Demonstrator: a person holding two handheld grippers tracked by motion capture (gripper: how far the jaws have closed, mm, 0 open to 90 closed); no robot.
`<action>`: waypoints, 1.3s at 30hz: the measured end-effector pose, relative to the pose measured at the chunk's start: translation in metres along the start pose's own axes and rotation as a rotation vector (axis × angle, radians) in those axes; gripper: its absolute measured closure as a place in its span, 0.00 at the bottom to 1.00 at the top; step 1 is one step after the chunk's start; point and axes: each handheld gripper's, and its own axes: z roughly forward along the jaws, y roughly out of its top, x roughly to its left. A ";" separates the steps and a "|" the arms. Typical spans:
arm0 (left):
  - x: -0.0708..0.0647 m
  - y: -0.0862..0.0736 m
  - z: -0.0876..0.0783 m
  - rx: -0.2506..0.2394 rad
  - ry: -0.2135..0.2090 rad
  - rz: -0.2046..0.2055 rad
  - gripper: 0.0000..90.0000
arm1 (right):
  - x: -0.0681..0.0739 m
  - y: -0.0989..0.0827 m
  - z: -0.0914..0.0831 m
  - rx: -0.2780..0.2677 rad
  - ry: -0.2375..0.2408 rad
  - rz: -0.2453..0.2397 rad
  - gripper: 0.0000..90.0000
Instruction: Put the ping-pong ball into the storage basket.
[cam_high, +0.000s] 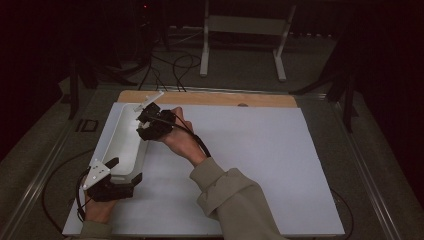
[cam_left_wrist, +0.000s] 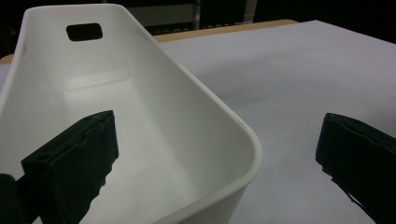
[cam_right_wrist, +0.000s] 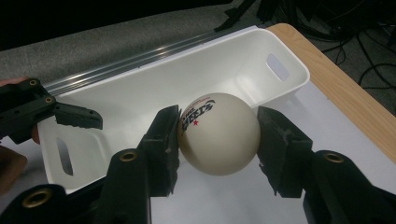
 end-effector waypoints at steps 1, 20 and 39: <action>0.000 0.000 0.000 0.000 0.000 0.000 0.00 | 0.000 0.000 0.000 0.001 -0.002 0.001 0.56; 0.000 0.000 0.000 -0.001 -0.002 -0.001 0.00 | 0.009 0.011 0.012 -0.012 -0.002 -0.005 0.56; 0.000 0.000 0.000 -0.005 -0.002 -0.004 0.00 | 0.020 0.018 0.023 -0.010 0.007 -0.006 0.56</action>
